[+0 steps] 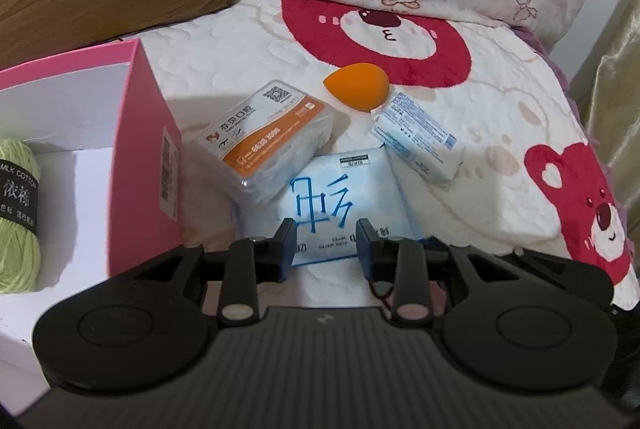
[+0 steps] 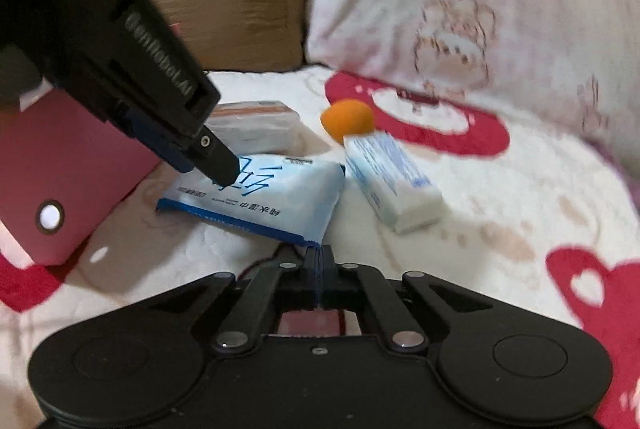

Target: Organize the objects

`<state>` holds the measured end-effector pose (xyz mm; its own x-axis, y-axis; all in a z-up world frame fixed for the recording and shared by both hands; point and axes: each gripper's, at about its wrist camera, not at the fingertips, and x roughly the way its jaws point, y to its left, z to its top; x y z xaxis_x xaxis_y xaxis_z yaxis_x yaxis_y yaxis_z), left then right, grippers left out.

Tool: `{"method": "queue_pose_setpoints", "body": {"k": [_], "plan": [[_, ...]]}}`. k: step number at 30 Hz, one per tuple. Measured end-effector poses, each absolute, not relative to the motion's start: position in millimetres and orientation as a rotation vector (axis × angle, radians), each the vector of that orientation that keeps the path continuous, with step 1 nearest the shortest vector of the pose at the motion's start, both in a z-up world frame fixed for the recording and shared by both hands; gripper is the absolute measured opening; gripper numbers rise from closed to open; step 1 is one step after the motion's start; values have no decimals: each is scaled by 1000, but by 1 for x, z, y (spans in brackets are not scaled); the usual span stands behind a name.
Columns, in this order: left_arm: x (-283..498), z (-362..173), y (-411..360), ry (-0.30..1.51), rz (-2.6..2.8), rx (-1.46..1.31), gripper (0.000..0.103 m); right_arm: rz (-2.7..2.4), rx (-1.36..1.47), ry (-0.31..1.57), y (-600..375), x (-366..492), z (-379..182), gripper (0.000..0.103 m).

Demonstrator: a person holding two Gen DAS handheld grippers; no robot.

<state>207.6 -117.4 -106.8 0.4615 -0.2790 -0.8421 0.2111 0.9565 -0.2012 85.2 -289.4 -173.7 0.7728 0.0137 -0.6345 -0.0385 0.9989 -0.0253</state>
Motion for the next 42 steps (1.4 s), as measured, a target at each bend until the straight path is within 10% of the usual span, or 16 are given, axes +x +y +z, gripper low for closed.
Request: {"method": "queue_pose_setpoints", "body": {"k": [10, 16, 26, 30, 38, 42], "plan": [[227, -127, -123, 1109, -204, -58, 41, 162, 271, 734, -313, 96, -173, 59], [231, -129, -118, 1126, -183, -122, 53, 162, 295, 779, -314, 133, -188, 60], [222, -126, -113, 1090, -168, -253, 59, 84, 257, 746, -314, 113, -175, 4], [221, -130, -111, 1079, -166, -320, 59, 110, 316, 764, -325, 107, -178, 4], [227, -133, -121, 1049, -120, -185, 60, 114, 482, 777, -336, 114, -192, 35], [234, -137, -121, 1044, -147, -196, 79, 123, 525, 766, -333, 118, -197, 39]]}}
